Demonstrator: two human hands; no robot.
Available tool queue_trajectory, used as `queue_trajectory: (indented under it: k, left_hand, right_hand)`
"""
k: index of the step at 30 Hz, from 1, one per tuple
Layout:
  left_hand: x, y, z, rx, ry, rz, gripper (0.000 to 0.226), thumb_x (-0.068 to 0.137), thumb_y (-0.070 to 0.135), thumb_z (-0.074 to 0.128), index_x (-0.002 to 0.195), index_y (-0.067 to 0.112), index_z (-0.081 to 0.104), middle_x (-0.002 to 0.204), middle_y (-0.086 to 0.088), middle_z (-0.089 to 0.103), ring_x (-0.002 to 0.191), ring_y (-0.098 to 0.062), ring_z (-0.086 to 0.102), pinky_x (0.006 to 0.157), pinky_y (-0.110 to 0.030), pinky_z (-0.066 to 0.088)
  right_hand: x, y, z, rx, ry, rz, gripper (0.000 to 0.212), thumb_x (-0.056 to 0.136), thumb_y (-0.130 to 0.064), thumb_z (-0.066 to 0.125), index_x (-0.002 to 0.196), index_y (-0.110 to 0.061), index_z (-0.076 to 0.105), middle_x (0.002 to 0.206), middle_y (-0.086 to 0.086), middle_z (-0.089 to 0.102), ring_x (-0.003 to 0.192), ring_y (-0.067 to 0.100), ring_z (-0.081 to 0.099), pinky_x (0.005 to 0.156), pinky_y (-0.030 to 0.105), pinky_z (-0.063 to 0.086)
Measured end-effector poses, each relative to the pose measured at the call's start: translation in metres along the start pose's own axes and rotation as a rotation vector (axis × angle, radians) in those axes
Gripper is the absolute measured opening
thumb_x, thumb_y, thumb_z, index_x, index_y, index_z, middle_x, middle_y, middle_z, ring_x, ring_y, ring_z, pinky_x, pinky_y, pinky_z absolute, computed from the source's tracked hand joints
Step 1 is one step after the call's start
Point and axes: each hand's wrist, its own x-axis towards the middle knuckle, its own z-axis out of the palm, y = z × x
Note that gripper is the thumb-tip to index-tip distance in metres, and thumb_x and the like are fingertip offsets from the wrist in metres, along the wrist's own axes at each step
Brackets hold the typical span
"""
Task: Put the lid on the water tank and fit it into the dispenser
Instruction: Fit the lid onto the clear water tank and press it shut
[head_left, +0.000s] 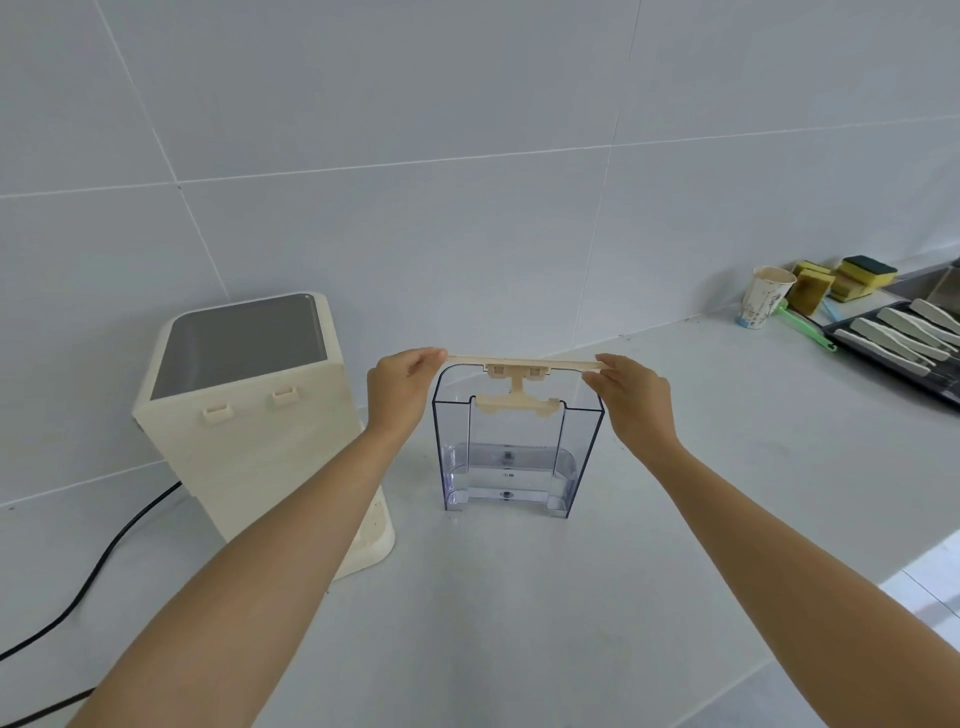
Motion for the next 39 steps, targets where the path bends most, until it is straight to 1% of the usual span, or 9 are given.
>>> queue_trajectory:
  k: [3, 8, 11, 16, 18, 20, 24, 30, 39]
  left_hand:
    - [-0.009, -0.007, 0.001, 0.022, -0.002, 0.012, 0.026, 0.084, 0.017, 0.058, 0.096, -0.003, 0.068, 0.076, -0.003, 0.062, 0.066, -0.009, 0.051, 0.064, -0.014, 0.038]
    - [-0.021, -0.013, 0.004, 0.028, 0.018, -0.011, 0.029, 0.082, 0.015, 0.061, 0.108, 0.001, 0.063, 0.094, 0.007, 0.06, 0.076, -0.008, 0.054, 0.068, -0.009, 0.04]
    - [-0.026, -0.017, 0.006, 0.037, 0.017, -0.029, 0.029, 0.083, 0.016, 0.06, 0.109, 0.003, 0.063, 0.072, -0.001, 0.056, 0.076, -0.015, 0.045, 0.07, -0.025, 0.036]
    - [-0.032, -0.023, 0.008, 0.087, 0.016, 0.003, 0.029, 0.089, 0.022, 0.05, 0.098, 0.002, 0.069, 0.052, -0.001, 0.025, 0.046, -0.005, 0.029, 0.048, -0.017, 0.022]
    - [-0.036, -0.02, 0.008, 0.078, 0.032, -0.002, 0.029, 0.09, 0.022, 0.048, 0.103, 0.005, 0.068, 0.046, -0.013, 0.035, 0.046, -0.008, 0.037, 0.047, -0.012, 0.025]
    - [-0.039, -0.017, 0.007, 0.051, 0.008, -0.01, 0.029, 0.091, 0.019, 0.047, 0.111, 0.007, 0.064, 0.083, -0.021, 0.071, 0.064, -0.008, 0.057, 0.06, -0.005, 0.036]
    - [-0.041, -0.018, 0.006, 0.157, -0.073, -0.015, 0.032, 0.09, 0.017, 0.046, 0.119, 0.009, 0.058, 0.143, -0.013, 0.042, 0.13, -0.023, 0.041, 0.103, -0.029, 0.035]
    - [-0.055, 0.014, 0.018, 0.047, 0.047, -0.235, 0.051, 0.088, 0.022, 0.045, 0.138, 0.02, 0.031, 0.153, -0.009, 0.011, 0.136, -0.022, 0.025, 0.104, -0.029, 0.022]
    - [-0.07, 0.038, 0.035, -0.264, -0.165, -0.55, 0.076, 0.087, 0.028, 0.046, 0.142, 0.034, -0.005, 0.156, -0.005, -0.012, 0.143, -0.023, 0.005, 0.112, -0.047, 0.015]
  right_hand:
    - [-0.009, 0.008, 0.002, 0.019, 0.0, -0.015, 0.038, 0.089, -0.018, 0.055, 0.125, -0.004, 0.056, 0.119, 0.016, 0.066, 0.102, 0.026, 0.06, 0.09, 0.028, 0.044]
    - [-0.016, 0.021, 0.008, -0.088, -0.021, -0.071, 0.036, 0.089, -0.016, 0.054, 0.124, -0.009, 0.058, 0.096, 0.024, 0.07, 0.073, 0.037, 0.052, 0.064, 0.028, 0.036]
    - [-0.019, 0.025, 0.01, -0.145, -0.044, -0.062, 0.037, 0.089, -0.017, 0.054, 0.125, -0.009, 0.056, 0.081, 0.025, 0.062, 0.07, 0.04, 0.047, 0.054, 0.023, 0.028]
    - [-0.022, 0.03, 0.013, -0.131, -0.059, -0.014, 0.04, 0.09, -0.019, 0.054, 0.129, -0.012, 0.053, 0.081, 0.024, 0.058, 0.066, 0.029, 0.041, 0.057, 0.026, 0.028]
    - [-0.022, 0.03, 0.012, -0.142, -0.056, -0.036, 0.039, 0.09, -0.021, 0.053, 0.128, -0.012, 0.053, 0.079, 0.019, 0.056, 0.062, 0.026, 0.041, 0.055, 0.027, 0.029]
    - [-0.022, 0.028, 0.011, -0.143, -0.058, -0.041, 0.04, 0.092, -0.025, 0.049, 0.129, -0.011, 0.053, 0.096, 0.024, 0.066, 0.073, 0.033, 0.054, 0.065, 0.03, 0.041]
    - [-0.018, 0.026, 0.008, -0.138, -0.064, -0.032, 0.042, 0.094, -0.031, 0.04, 0.129, -0.011, 0.053, 0.103, 0.025, 0.068, 0.063, 0.024, 0.047, 0.061, 0.028, 0.037]
    - [-0.004, 0.01, 0.008, -0.091, -0.166, 0.024, 0.051, 0.096, -0.033, 0.033, 0.142, -0.013, 0.029, 0.136, 0.02, 0.05, 0.126, 0.032, 0.044, 0.096, 0.034, 0.036]
    - [0.023, -0.005, 0.01, -0.091, -0.373, 0.082, 0.051, 0.094, -0.031, 0.039, 0.142, -0.015, 0.031, 0.15, 0.012, 0.035, 0.137, 0.028, 0.032, 0.109, 0.036, 0.028]
